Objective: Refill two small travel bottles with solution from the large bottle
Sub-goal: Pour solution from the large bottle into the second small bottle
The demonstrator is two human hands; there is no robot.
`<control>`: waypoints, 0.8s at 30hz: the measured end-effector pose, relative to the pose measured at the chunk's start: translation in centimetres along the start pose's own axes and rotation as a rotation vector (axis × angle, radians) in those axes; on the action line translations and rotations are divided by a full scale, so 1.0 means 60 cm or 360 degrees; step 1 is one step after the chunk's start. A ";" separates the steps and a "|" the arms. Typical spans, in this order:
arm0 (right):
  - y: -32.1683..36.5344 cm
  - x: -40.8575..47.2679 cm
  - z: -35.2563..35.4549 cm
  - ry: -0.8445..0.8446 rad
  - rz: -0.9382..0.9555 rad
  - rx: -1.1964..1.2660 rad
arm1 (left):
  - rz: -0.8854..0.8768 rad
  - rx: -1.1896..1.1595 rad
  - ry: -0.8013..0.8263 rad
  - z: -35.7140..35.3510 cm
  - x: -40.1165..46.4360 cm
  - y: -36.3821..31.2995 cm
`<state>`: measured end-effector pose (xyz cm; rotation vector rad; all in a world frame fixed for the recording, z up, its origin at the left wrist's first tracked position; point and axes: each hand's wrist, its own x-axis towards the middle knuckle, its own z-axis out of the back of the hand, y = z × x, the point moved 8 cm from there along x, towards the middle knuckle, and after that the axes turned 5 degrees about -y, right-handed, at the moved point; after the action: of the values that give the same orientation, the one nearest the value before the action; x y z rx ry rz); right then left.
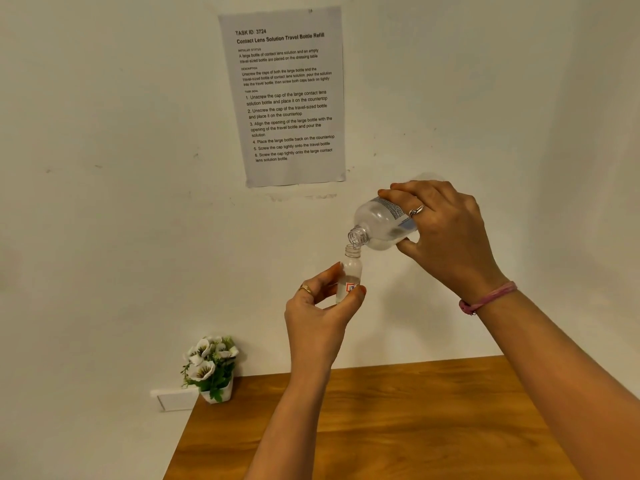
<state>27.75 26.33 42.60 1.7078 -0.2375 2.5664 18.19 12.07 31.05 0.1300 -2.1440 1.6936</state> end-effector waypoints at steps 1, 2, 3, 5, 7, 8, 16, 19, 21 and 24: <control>0.000 0.000 0.000 0.0000 0.0002 0.0000 | 0.0003 -0.0006 0.0001 0.000 0.000 0.000; 0.001 0.000 0.000 -0.0002 0.0004 0.0002 | 0.0005 -0.0009 0.0001 0.000 0.001 0.000; 0.001 0.000 0.000 -0.0005 0.0006 0.0004 | 0.0007 -0.0010 0.0001 0.000 0.001 0.000; 0.001 0.000 0.000 -0.0009 0.0008 0.0005 | 0.0005 -0.0013 0.0000 0.000 0.001 0.000; 0.001 0.001 0.001 -0.0011 0.0006 0.0003 | -0.0003 -0.0008 0.0006 0.000 0.000 -0.001; 0.000 0.001 0.001 -0.0012 0.0006 0.0005 | -0.0005 -0.0003 0.0007 0.000 0.000 -0.001; 0.001 0.002 -0.001 0.0003 0.0003 0.0015 | -0.0003 0.0000 -0.0005 0.001 0.001 0.000; 0.001 0.003 -0.001 0.0010 0.0007 0.0012 | -0.0002 0.0004 -0.0003 0.001 0.002 0.000; 0.003 0.003 -0.002 0.0011 0.0008 0.0010 | 0.0002 -0.0006 0.0002 0.001 0.002 0.000; 0.004 0.003 -0.001 0.0006 0.0010 0.0008 | 0.0002 -0.0004 0.0005 0.002 0.002 0.001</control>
<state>27.57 26.11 42.71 1.7065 -0.2374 2.5766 18.02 12.00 31.04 0.1247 -2.1443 1.6905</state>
